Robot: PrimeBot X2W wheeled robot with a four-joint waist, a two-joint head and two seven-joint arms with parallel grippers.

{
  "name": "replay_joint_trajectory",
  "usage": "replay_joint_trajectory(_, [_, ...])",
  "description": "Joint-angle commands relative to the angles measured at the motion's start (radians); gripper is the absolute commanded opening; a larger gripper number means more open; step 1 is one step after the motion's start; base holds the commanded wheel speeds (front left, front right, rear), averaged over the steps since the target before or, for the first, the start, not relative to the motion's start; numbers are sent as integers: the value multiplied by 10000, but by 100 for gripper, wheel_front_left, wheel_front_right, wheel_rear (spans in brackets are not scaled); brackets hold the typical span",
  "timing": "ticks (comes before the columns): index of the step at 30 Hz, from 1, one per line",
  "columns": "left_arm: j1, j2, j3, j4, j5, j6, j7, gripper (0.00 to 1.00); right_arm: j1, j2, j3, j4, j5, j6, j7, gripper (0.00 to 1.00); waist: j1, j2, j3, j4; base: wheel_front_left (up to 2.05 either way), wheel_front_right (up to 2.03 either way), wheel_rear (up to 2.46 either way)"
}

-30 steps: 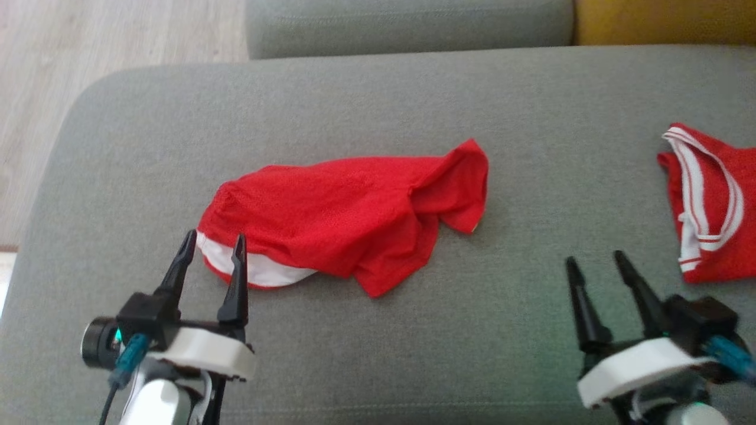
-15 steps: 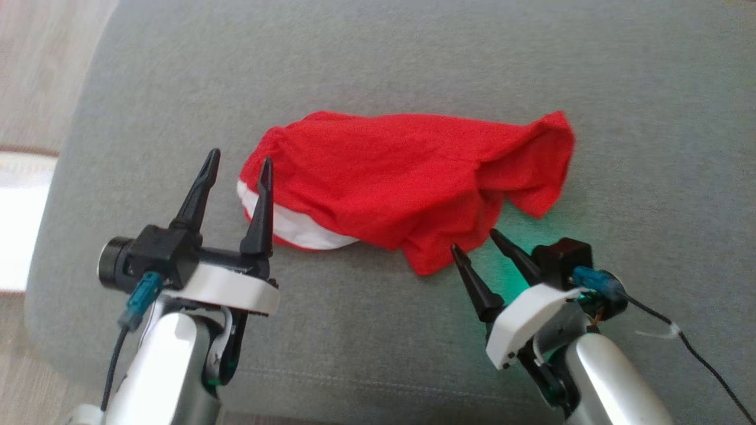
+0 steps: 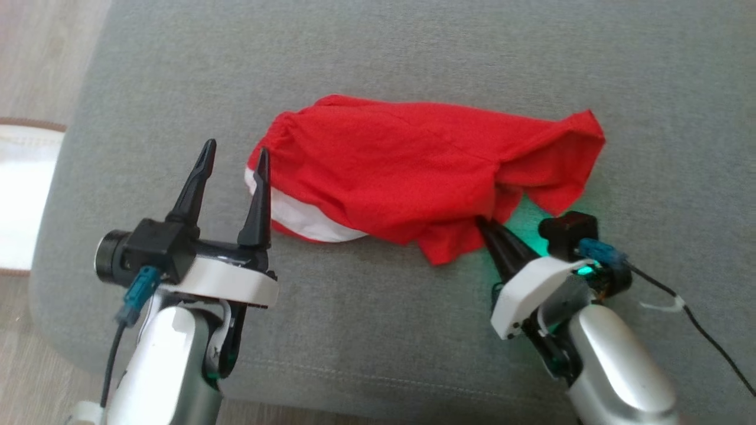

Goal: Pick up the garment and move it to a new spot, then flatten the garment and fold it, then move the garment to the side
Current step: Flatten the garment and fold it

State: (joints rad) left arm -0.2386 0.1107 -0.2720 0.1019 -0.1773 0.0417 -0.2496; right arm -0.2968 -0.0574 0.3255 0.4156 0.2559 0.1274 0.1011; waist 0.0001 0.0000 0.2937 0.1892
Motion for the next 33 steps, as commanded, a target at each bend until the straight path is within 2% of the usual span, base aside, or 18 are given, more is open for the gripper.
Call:
replay_joint_trajectory(1, [-322, 78, 476, -296, 100, -76, -121, 100, 291, -81, -15, -728, 9, 33, 61, 0, -1, 0, -46, -188, 0, 0, 0])
replay_joint_trajectory(12, [-133, 56, 803, -393, 304, -213, -122, 100, 2151, -753, -1688, -4943, -190, 33, 2368, 0, -1, 0, -88, -1133, 0, 0, 0])
replay_joint_trajectory(13, [-133, 56, 803, -393, 304, -213, -122, 100, 2151, -753, -1688, -4943, -190, 33, 2368, 0, -1, 0, -88, -1133, 0, 0, 0])
replay_joint_trajectory(19, [-236, 1, 897, -474, 406, -269, -122, 100, 2347, -872, -2360, -6701, -63, 33, 3662, 0, -1, 0, 157, -1359, 0, 0, 0])
replay_joint_trajectory(27, [-704, -178, 814, -498, 468, -493, -122, 100, 692, -1631, -2671, -7297, 248, 33, 5110, 0, -1, 0, 876, -904, 0, 0, 0])
replay_joint_trajectory(33, [-1112, -363, 713, -466, 461, -616, -122, 100, -1030, -2221, -2652, -6462, 616, 33, 5751, 0, -1, 0, 1432, -344, 0, 0, 0])
